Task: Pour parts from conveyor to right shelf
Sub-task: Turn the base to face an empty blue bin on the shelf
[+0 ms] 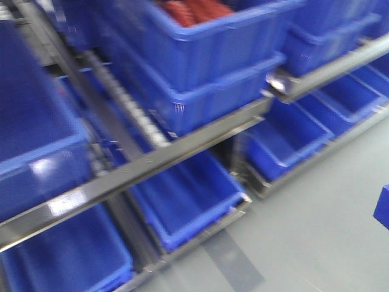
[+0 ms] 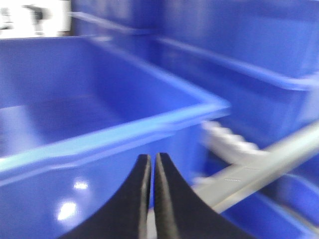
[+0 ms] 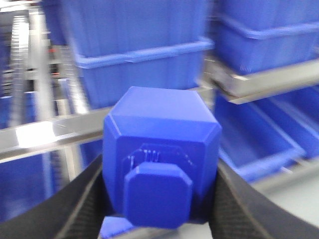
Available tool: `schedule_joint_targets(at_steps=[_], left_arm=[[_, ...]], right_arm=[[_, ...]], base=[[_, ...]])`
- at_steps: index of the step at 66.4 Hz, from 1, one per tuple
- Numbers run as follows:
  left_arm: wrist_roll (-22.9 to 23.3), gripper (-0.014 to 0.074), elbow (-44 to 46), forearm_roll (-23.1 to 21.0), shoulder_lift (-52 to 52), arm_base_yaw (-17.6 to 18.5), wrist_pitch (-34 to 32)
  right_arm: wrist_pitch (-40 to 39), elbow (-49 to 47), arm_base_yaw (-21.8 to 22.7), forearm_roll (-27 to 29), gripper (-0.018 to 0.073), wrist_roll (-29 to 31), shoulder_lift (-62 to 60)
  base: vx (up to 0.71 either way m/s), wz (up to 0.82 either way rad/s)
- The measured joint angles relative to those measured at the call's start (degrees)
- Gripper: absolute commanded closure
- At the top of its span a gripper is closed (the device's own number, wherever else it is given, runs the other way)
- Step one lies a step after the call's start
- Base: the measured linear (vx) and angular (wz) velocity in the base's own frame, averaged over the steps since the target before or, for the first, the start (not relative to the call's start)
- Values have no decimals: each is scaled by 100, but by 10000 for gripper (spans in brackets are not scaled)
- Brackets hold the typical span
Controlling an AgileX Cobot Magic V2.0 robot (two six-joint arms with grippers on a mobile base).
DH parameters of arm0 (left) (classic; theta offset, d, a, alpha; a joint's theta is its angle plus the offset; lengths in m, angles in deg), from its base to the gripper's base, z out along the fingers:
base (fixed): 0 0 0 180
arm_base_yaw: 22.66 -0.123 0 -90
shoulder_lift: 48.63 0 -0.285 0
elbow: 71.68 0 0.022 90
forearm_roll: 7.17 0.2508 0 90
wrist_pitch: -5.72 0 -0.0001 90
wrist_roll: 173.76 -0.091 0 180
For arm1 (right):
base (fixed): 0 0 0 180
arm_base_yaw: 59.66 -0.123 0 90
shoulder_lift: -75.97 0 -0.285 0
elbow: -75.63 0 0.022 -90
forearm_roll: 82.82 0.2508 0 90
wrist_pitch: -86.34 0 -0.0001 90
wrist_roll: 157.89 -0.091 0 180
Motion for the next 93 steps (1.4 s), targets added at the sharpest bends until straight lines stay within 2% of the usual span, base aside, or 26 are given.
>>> schedule_joint_targets(at_steps=[44,93], left_arm=[[0,603,0,0,0,0,0],[0,603,0,0,0,0,0]], right_arm=[[0,0,0,0,564,0,0],[0,0,0,0,564,0,0]], base=[[18,65],[14,12]])
